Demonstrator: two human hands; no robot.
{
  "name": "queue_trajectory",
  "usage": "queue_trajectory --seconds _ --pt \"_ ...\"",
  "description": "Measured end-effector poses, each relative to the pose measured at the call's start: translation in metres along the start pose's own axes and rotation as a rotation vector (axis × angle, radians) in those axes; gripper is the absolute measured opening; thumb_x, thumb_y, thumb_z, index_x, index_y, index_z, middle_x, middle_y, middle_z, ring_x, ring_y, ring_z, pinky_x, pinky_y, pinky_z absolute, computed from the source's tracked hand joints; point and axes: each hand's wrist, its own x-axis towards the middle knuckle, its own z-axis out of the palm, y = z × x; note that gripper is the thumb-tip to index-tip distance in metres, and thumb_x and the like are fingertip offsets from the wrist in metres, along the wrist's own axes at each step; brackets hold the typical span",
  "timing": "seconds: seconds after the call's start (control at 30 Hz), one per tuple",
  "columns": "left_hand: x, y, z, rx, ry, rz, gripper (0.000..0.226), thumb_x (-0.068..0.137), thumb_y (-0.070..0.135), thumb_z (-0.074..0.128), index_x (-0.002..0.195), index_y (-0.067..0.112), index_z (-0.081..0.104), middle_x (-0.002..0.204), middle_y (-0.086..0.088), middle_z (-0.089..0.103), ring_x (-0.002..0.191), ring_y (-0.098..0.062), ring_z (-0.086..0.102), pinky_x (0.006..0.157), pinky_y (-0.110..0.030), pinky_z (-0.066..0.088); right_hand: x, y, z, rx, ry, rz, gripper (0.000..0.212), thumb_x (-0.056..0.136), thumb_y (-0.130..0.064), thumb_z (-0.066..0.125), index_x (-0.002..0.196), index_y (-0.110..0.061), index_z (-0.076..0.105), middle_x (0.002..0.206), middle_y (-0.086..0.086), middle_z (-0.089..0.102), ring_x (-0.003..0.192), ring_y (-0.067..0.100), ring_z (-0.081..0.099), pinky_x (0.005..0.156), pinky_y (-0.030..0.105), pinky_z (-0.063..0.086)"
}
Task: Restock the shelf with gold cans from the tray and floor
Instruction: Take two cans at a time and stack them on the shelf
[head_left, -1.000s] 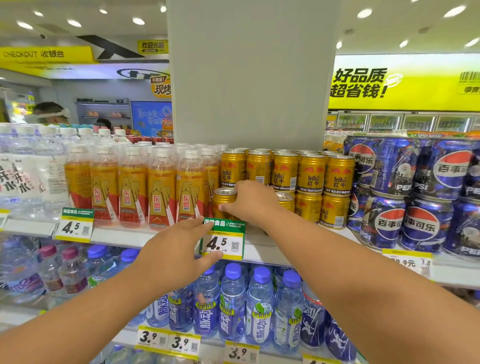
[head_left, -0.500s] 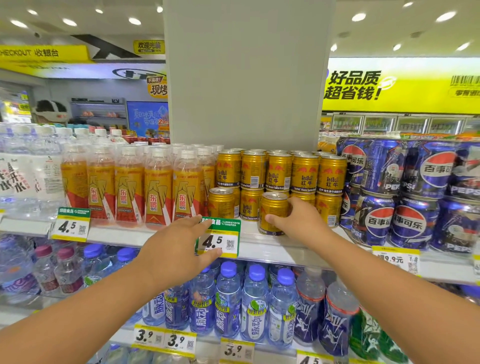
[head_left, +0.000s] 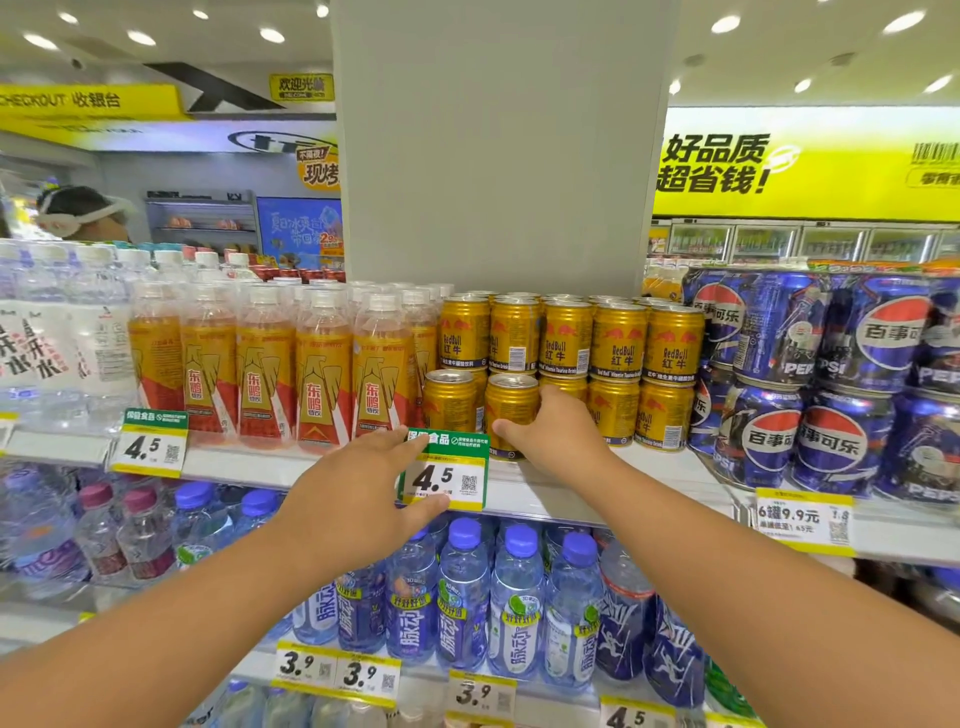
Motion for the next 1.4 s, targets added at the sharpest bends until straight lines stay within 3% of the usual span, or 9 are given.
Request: queue_trajectory --seconds 0.2,0.37,0.5,0.63,0.8,0.97,1.07,1.23,1.4 --pt "0.001 0.000 0.004 0.013 0.023 0.028 0.081 0.086 0.074 0.044 0.155 0.036 0.024 0.161 0.011 0.024 0.148 -0.010 0.020 0.116 -0.035 0.029 -0.002 -0.001 0.002 -0.052 -0.023 -0.011 0.052 0.083 -0.050 0.072 0.120 -0.016 0.057 0.116 0.002 0.065 0.107 0.023 0.061 0.089 0.040 0.053" --pt "-0.001 0.002 0.004 0.057 0.089 0.091 0.078 0.089 0.071 0.043 0.154 0.034 0.027 0.160 0.011 0.027 0.145 -0.011 0.028 0.110 -0.033 0.036 -0.027 0.007 -0.011 -0.362 0.004 -0.145 0.048 0.090 -0.059 0.053 0.118 -0.021 0.054 0.115 0.002 0.060 0.109 0.024 0.056 0.087 0.042 0.053" --pt "-0.006 0.014 0.014 0.078 0.104 0.187 0.077 0.088 0.073 0.041 0.154 0.036 0.027 0.159 0.012 0.030 0.143 -0.011 0.034 0.107 -0.033 0.039 -0.063 0.021 -0.024 -0.404 -0.047 -0.332 0.056 0.096 -0.049 0.052 0.138 -0.013 0.045 0.139 0.008 0.050 0.132 0.026 0.040 0.105 0.040 0.038" --pt "-0.017 0.032 0.032 0.052 0.052 0.201 0.078 0.087 0.072 0.045 0.153 0.034 0.031 0.160 0.006 0.030 0.145 -0.014 0.031 0.111 -0.033 0.034 -0.091 0.044 -0.033 -0.516 -0.106 -0.392 0.074 0.096 -0.056 0.048 0.152 -0.011 0.029 0.159 0.009 0.029 0.148 0.025 0.020 0.119 0.039 0.022" --pt "-0.046 0.060 0.058 0.076 0.002 0.145 0.083 0.086 0.073 0.045 0.154 0.030 0.028 0.160 0.002 0.030 0.146 -0.016 0.029 0.114 -0.035 0.031 -0.136 0.082 -0.045 -0.518 -0.112 -0.456 0.076 0.096 -0.056 0.048 0.155 -0.014 0.024 0.165 0.006 0.011 0.152 0.022 0.006 0.123 0.040 0.012" --pt "-0.089 0.100 0.091 0.059 -0.035 0.118 0.082 0.082 0.074 0.037 0.151 0.029 0.037 0.157 0.003 0.036 0.141 -0.020 0.039 0.110 -0.045 0.040 -0.185 0.134 -0.046 -0.503 -0.170 -0.455 0.078 0.096 -0.055 0.048 0.156 -0.013 0.023 0.164 0.006 0.013 0.152 0.022 0.007 0.123 0.038 0.011" --pt "-0.118 0.123 0.112 0.013 -0.043 0.122 0.081 0.082 0.072 0.039 0.150 0.027 0.040 0.155 0.001 0.040 0.141 -0.021 0.040 0.111 -0.042 0.037 -0.212 0.164 -0.042 -0.504 -0.242 -0.455 0.078 0.097 -0.055 0.044 0.157 -0.013 0.017 0.165 0.005 0.007 0.152 0.021 0.002 0.123 0.036 0.006" --pt "-0.153 0.146 0.156 -0.005 -0.107 0.149 0.092 0.079 0.084 0.025 0.149 0.026 0.042 0.152 -0.002 0.045 0.139 -0.022 0.043 0.108 -0.039 0.040 -0.250 0.204 -0.022 -0.467 -0.316 -0.400 0.085 0.092 -0.063 0.041 0.156 -0.011 0.021 0.164 0.009 0.015 0.152 0.024 0.008 0.123 0.040 0.011" --pt "-0.177 0.154 0.212 -0.124 -0.156 0.131 0.086 0.074 0.074 0.030 0.146 0.030 0.046 0.151 0.004 0.046 0.137 -0.019 0.045 0.108 -0.041 0.043 -0.293 0.240 0.014 -0.405 -0.281 -0.353 0.073 0.085 -0.054 0.056 0.138 -0.004 0.053 0.144 0.018 0.051 0.135 0.035 0.045 0.110 0.042 0.037"
